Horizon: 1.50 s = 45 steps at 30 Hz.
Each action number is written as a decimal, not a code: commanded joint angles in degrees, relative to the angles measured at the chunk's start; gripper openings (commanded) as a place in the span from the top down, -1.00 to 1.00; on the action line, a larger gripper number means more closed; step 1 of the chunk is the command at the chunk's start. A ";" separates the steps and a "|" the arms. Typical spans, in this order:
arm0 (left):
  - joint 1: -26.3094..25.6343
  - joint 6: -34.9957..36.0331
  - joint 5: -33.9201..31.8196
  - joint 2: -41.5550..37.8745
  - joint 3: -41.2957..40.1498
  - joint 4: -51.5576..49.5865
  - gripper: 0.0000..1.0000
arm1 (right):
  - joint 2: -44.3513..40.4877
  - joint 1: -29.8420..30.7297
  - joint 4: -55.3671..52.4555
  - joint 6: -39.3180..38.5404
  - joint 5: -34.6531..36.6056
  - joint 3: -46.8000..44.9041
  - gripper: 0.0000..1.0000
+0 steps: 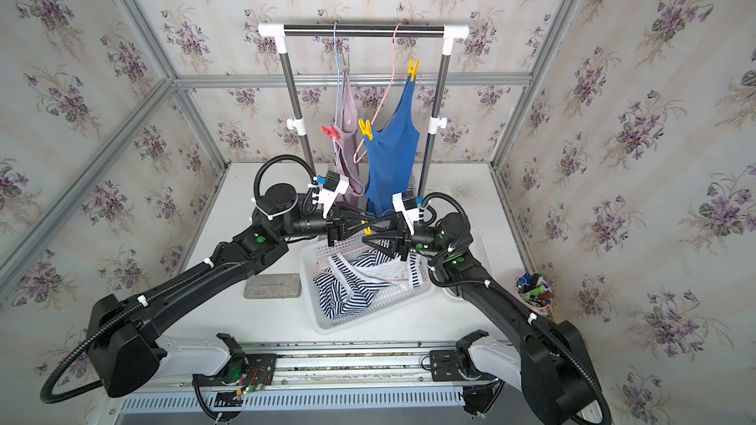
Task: Remove the clothespins securing tank tops to the hanger
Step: Place the clothespin in the storage box.
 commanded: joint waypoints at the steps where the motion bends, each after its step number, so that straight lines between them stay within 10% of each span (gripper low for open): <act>1: 0.06 -1.00 1.27 0.04 -0.25 2.68 0.70 | -0.23 0.24 3.44 1.02 0.63 -0.19 0.22; 8: -0.32 -0.65 1.04 -0.03 -0.77 2.64 0.31 | -0.24 0.25 3.54 1.86 1.01 -0.63 0.61; 16: -0.92 -0.54 -1.73 -1.39 -1.25 2.53 -0.95 | -1.14 0.20 2.16 1.22 3.13 -1.98 1.00; 34: -0.98 4.73 -25.49 -12.00 -11.33 -13.58 -0.98 | -22.55 -9.44 -34.47 -0.21 35.49 -12.14 1.00; 45: -4.23 10.04 -42.55 -8.09 -9.71 -24.74 -0.85 | -17.61 -27.69 -43.65 7.46 34.84 -16.54 1.00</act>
